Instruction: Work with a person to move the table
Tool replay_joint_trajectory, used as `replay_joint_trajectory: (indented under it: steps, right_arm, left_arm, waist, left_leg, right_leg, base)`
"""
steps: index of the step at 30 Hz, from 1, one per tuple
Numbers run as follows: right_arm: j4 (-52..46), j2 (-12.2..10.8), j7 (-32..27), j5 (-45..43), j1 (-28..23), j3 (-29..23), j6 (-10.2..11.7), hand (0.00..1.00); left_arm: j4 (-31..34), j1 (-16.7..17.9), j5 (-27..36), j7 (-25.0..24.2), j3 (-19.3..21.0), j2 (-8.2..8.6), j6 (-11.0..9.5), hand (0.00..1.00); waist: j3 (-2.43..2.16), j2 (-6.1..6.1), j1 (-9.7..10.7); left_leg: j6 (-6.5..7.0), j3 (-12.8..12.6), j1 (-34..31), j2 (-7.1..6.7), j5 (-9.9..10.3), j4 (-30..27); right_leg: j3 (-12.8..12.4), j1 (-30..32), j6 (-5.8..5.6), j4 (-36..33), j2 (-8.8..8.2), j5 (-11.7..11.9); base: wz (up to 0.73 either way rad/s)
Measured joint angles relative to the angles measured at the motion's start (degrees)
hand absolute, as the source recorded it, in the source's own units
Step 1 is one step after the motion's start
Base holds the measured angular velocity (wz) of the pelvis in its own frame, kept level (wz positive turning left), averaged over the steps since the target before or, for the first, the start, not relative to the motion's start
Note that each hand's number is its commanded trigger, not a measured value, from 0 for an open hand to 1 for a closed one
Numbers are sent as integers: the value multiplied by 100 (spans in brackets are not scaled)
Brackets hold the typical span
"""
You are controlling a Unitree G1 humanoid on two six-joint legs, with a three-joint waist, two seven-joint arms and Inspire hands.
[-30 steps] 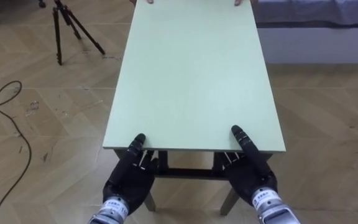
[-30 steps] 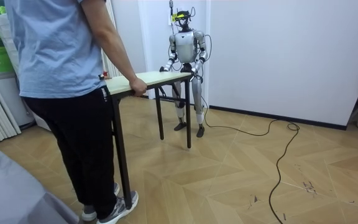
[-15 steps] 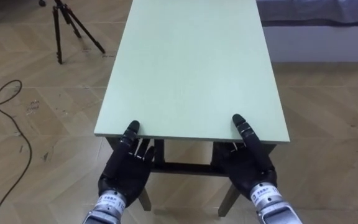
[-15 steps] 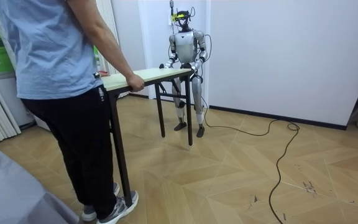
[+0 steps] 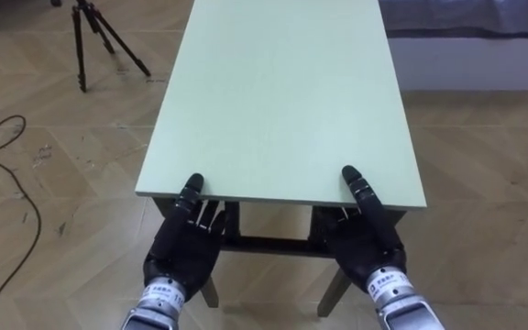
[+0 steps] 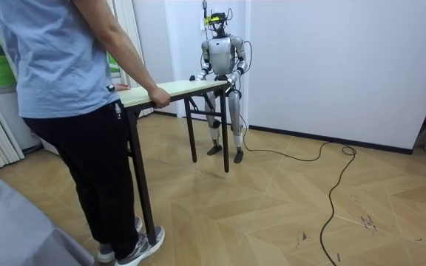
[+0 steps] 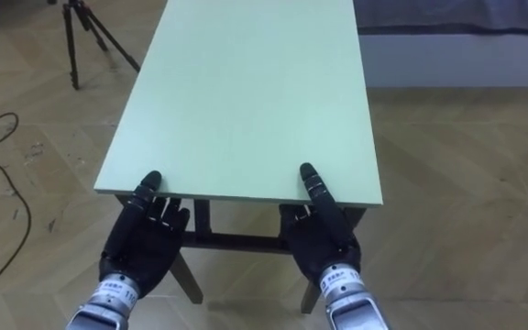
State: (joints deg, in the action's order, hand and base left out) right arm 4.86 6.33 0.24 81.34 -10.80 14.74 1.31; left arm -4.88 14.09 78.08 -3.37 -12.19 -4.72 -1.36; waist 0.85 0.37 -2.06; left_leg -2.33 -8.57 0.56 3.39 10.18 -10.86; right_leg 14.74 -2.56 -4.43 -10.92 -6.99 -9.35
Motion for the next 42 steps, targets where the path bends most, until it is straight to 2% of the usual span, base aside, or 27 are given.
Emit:
replay_joint_trajectory:
  steps: [11, 14, 16, 17, 19, 20, 21, 22, 23, 24, 25, 26, 27, 28, 29, 30, 31, 32, 33, 35, 36, 38, 41, 42]
  right_arm:
    - [8, 58, 87, 90, -12, 4, -17, 100]
    - [115, 48, 200, 122, 8, 7, -16, 100]
    - [121, 44, 225, 167, -5, 2, -24, 100]
    - [121, 46, 245, 176, -11, 2, -24, 100]
    - [125, 49, 289, 191, -14, -5, -18, 100]
    - [124, 80, 336, 167, -18, -28, -1, 100]
    - [129, 110, 350, 136, 21, -23, 5, 100]
    - [150, 133, 348, 107, 46, -16, -14, 100]
    - [164, 141, 310, 56, 63, 10, -86, 100]
    - [151, 138, 310, -35, 47, 0, -117, 100]
    - [136, 138, 312, -94, 45, -24, -136, 100]
    - [93, 138, 320, -126, 47, -49, -160, 100]
    - [69, 123, 327, -122, 48, -78, -161, 100]
    - [29, 85, 332, -110, 75, -172, -160, 100]
    - [-9, 63, 333, -106, 98, -290, -162, 100]
    - [-35, 82, 333, -106, 96, -363, -163, 100]
    - [-50, 77, 336, -106, 79, -385, -163, 100]
    - [-79, 58, 387, -117, 9, -426, -162, 100]
    - [-79, 58, 429, -164, -22, -455, -162, 100]
    - [-67, 29, 431, -228, -28, -467, -173, 100]
    - [-67, -16, 457, -294, -54, -465, -165, 100]
    - [-54, -32, 459, -296, -75, -477, -153, 100]
    - [-26, -28, 459, -353, -70, -536, -158, 100]
    - [29, -14, 473, -348, -40, -552, -169, 100]
  left_arm:
    - [-25, 10, 45, 0, -6, -34, 35, 100]
    - [-24, 9, -8, 0, -3, -36, 47, 100]
    - [-24, 2, -24, -9, -3, -58, 48, 100]
    - [-28, -42, -25, -12, -22, -59, 52, 100]
    - [-38, -52, -72, -45, -37, -33, 48, 100]
    - [-49, -55, -107, -61, -11, -23, 50, 100]
    - [-117, -30, -104, -129, 9, 74, 57, 100]
    - [-149, 23, -100, -189, 31, 121, 55, 100]
    - [-152, 244, -32, -323, 68, 190, 54, 100]
    - [-148, 399, 45, -463, 69, 206, 100, 100]
    - [-135, 445, 69, -509, 69, 205, 130, 100]
    - [-82, 495, 130, -578, 70, 193, 162, 100]
    - [-55, 472, 142, -584, 69, 190, 184, 100]
    - [-42, 339, 145, -584, 69, 184, 241, 100]
    - [-53, 168, 116, -583, 66, 185, 302, 100]
    - [-65, 65, 114, -578, 59, 170, 340, 100]
    - [-66, 37, 115, -575, 53, 164, 347, 100]
    - [-60, 1, 116, -575, 30, 143, 350, 100]
    - [-62, -39, 108, -570, 12, 116, 350, 100]
    - [-92, -97, 99, -500, 27, 97, 345, 100]
    - [-92, -101, 107, -456, 31, 74, 345, 100]
    - [-92, -98, 108, -422, 15, 79, 355, 100]
    - [-101, -121, 85, -305, -5, 130, 390, 100]
    - [-127, -122, 85, -294, -20, 130, 390, 100]
  waist:
    - [11, -23, -3]
    - [22, -65, -34]
    - [21, -85, -70]
    - [19, -105, -150]
    - [14, -102, -246]
    - [10, -86, -288]
    - [11, -9, -374]
    - [12, 47, -466]
    - [-19, 163, -524]
    - [-61, 288, -416]
    - [-65, 337, -346]
    - [-63, 383, -124]
    - [-59, 411, -53]
    - [-7, 359, 61]
    - [22, 340, 69]
    - [27, 338, 87]
    - [28, 339, 123]
    - [24, 361, 207]
    - [32, 374, 233]
    - [52, 415, 232]
    - [55, 430, 268]
    - [61, 458, 338]
    - [68, 442, 338]
    - [68, 440, 320]
  left_leg:
    - [3, 84, -9, 10, -2, -47]
    - [-1, 109, -133, 37, 1, -265]
    - [-30, 193, -310, 109, 19, -551]
    - [-32, 432, -485, 156, 20, -763]
    - [-76, 738, -719, 226, -6, -1017]
    - [-152, 711, -801, 284, -29, -1077]
    - [-229, 587, -898, 400, 148, -1558]
    - [-237, 523, -914, 452, 300, -2022]
    - [-247, 491, -898, 500, 484, -2955]
    - [-244, 560, -844, 476, 495, -3582]
    - [-245, 550, -769, 459, 497, -3705]
    - [-234, 564, -567, 447, 545, -3613]
    - [-217, 566, -447, 460, 658, -3422]
    - [-244, 571, -230, 469, 932, -2883]
    - [-204, 564, -103, 444, 1129, -2364]
    - [-178, 567, -32, 394, 1210, -1893]
    - [-174, 570, -1, 365, 1212, -1698]
    - [-159, 605, 29, 300, 1204, -1397]
    - [-137, 616, 22, 242, 1193, -1214]
    - [25, 651, 33, 152, 1125, -1032]
    - [160, 635, 57, 93, 1046, -927]
    - [287, 544, 99, 55, 973, -738]
    - [366, 501, 61, -106, 821, -671]
    - [392, 414, 25, -139, 786, -675]
  right_leg:
    - [-33, 34, -12, -156, -5, -10]
    - [-39, 66, 40, -197, 13, -40]
    - [-69, 149, 154, -260, 94, -84]
    - [-90, 268, 300, -371, 239, -139]
    - [-105, 351, 484, -364, 428, -129]
    - [-15, 456, 559, -338, 458, -146]
    - [202, 578, 666, -428, 437, -165]
    - [342, 607, 714, -499, 462, -168]
    - [662, 533, 804, -472, 554, -170]
    - [922, 486, 849, -478, 621, -178]
    - [1030, 473, 855, -491, 649, -181]
    - [1239, 483, 873, -540, 673, -192]
    - [1313, 512, 875, -610, 660, -194]
    - [1446, 624, 879, -782, 598, -196]
    - [1477, 758, 879, -907, 556, -196]
    - [1429, 871, 854, -960, 511, -178]
    - [1336, 931, 841, -974, 492, -142]
    - [1113, 1060, 786, -977, 464, -50]
    - [1040, 1164, 738, -1004, 409, 6]
    - [1030, 1198, 723, -990, 334, 98]
    - [1026, 1198, 722, -955, 284, 165]
    - [1037, 1203, 720, -873, 243, 276]
    - [961, 1311, 722, -900, 96, 409]
    - [903, 1360, 729, -872, 81, 486]
  base:
    - [2]
    - [4]
    - [6]
    - [0]
    - [-4]
    - [-27]
    - [-50]
    - [-94]
    - [-76]
    - [-46]
    - [28]
    - [50]
    - [71]
    - [60]
    - [59]
    - [42]
    - [49]
    - [46]
    - [37]
    - [11]
    - [8]
    - [7]
    - [-6]
    - [-18]
